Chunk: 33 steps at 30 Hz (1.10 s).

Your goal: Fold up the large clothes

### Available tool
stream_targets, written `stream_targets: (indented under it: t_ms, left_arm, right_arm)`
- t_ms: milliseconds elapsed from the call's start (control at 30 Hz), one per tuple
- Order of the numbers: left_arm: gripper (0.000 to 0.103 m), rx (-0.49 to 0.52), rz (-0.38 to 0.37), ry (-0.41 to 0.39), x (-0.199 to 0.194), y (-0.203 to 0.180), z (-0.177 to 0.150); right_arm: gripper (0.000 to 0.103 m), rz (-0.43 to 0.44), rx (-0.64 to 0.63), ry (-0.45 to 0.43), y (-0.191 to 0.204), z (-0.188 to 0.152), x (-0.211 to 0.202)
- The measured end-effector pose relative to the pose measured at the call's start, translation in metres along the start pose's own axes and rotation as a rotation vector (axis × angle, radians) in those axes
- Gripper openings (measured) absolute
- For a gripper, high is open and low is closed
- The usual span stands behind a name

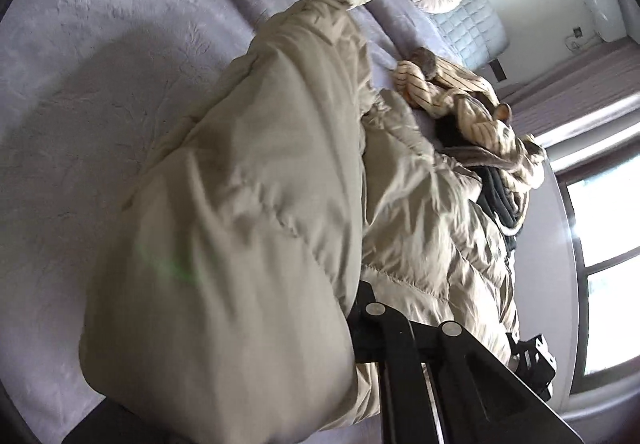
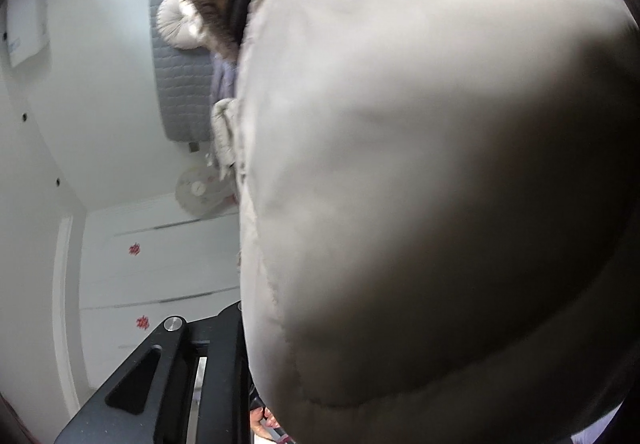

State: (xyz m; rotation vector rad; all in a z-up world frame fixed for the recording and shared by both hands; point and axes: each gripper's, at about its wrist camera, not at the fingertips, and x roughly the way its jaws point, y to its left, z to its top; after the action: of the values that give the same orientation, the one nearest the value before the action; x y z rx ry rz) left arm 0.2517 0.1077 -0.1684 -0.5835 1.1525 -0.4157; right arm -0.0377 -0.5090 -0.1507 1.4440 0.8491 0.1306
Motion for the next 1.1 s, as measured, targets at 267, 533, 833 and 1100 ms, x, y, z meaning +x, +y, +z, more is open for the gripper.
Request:
stream_targets:
  t_ms: [267,533,833,1100]
  left_arm:
    - [0.013,0.005,0.048,0.023,-0.049,-0.005,-0.047]
    - [0.013,-0.007,0.077,0.111,-0.101,0.024,-0.116]
    - [0.013,0.032,0.061,0.255,-0.136,0.067,-0.175]
    - [0.014,0.088,0.116,0.329,-0.146,0.074,-0.195]
  right_arm:
    - [0.024,-0.017,-0.031,0.088,0.007,-0.03,-0.021]
    - [0.024,-0.067,-0.005,0.1,-0.003,-0.095,-0.048]
    - [0.026,-0.181,0.052,0.044,-0.038,-0.174,-0.061]
    - [0.041,-0.29,0.122,0.0,-0.055,-0.195,-0.055]
